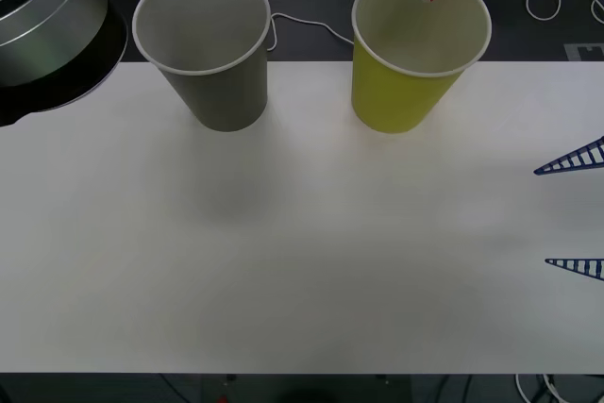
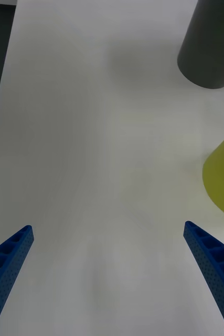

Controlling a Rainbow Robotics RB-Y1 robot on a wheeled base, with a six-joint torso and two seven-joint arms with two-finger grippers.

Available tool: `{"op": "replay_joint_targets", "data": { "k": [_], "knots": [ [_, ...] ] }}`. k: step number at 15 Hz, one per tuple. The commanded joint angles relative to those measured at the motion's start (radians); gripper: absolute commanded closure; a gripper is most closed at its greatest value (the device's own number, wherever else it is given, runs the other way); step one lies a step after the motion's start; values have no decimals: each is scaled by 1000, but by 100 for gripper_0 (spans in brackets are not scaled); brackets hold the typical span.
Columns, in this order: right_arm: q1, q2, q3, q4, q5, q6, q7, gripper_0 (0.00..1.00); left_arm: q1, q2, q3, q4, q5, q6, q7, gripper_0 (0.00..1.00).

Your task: Put the can into the green bin and the plastic bottle into the gray bin

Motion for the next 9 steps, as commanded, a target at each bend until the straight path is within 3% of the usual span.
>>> {"op": "replay_joint_targets", "data": {
  "k": [1, 3, 5, 6, 7, 8, 9],
  "knots": [
    [0, 0, 0, 0, 0, 0, 0, 0, -1, -20, -1, 24, -4, 21, 0, 99],
    [0, 0, 0, 0, 0, 0, 0, 0, 1, -20, 0, 26, -1, 21, 0, 98],
    [0, 0, 0, 0, 0, 0, 0, 0, 1, -20, 0, 26, 2, 21, -2, 86],
    [0, 0, 0, 0, 0, 0, 0, 0, 1, -20, 0, 24, 3, 21, -3, 62],
    [0, 0, 0, 0, 0, 0, 0, 0, 1, -20, 0, 26, 5, 21, -6, 12],
    [0, 0, 0, 0, 0, 0, 0, 0, -1, -20, 0, 24, 6, 21, -9, 0],
    [0, 0, 0, 0, 0, 0, 0, 0, -1, -18, 0, 24, 9, 21, -9, 0]
  ]
}}
